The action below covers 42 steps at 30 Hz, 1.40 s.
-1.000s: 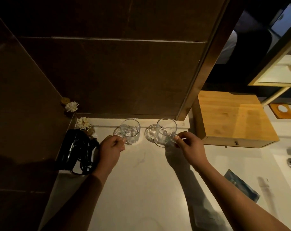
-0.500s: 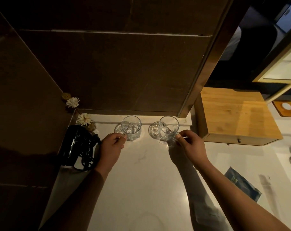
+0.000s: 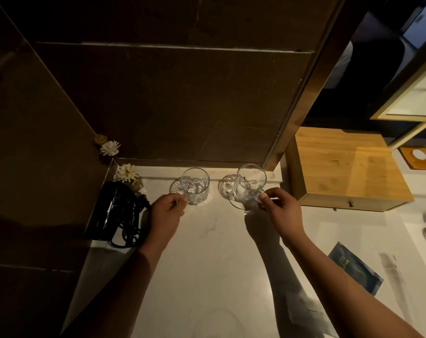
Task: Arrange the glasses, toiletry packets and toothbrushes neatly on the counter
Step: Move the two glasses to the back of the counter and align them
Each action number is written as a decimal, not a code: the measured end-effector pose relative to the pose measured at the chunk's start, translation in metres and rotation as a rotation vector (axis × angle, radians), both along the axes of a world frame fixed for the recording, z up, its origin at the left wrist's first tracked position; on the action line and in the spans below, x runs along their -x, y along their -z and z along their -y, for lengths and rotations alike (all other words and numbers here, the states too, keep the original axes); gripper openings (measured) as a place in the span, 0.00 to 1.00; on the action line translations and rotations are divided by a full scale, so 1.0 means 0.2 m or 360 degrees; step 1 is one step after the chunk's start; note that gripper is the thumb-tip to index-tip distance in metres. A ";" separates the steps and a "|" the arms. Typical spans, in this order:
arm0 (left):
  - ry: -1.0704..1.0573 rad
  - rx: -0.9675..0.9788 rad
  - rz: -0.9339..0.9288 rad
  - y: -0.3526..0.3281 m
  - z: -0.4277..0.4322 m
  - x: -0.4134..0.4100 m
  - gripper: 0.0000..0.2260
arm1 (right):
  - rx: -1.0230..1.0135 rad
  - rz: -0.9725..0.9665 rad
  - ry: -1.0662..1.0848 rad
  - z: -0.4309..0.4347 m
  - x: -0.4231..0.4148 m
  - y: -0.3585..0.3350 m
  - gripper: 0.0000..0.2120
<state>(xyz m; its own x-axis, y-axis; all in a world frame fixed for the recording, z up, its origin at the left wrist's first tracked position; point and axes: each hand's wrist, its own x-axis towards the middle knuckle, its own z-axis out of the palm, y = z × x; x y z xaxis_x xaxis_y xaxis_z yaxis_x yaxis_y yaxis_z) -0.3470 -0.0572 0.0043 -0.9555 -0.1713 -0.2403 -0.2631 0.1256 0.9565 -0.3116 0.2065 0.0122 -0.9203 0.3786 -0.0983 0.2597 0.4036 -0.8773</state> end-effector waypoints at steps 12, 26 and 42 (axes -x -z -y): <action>-0.0082 -0.0110 0.0108 0.04 0.01 0.02 0.05 | -0.0030 0.0090 0.0073 0.05 -0.04 0.04 0.08; -0.0238 -0.0317 0.0189 -0.04 -0.09 -0.03 0.04 | 0.0004 0.0231 0.0028 0.05 0.00 -0.03 0.08; -0.0144 -0.0314 0.0147 -0.02 -0.12 -0.10 0.02 | 0.0300 0.0099 0.0205 0.13 -0.06 -0.02 0.07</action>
<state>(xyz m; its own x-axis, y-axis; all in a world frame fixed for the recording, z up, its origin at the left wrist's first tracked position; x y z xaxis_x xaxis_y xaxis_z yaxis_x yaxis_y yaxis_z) -0.3274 -0.0325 0.0079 -0.9107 -0.1966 -0.3632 -0.3523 -0.0893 0.9316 -0.2986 0.1806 0.0165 -0.8555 0.4621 -0.2334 0.3544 0.1940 -0.9148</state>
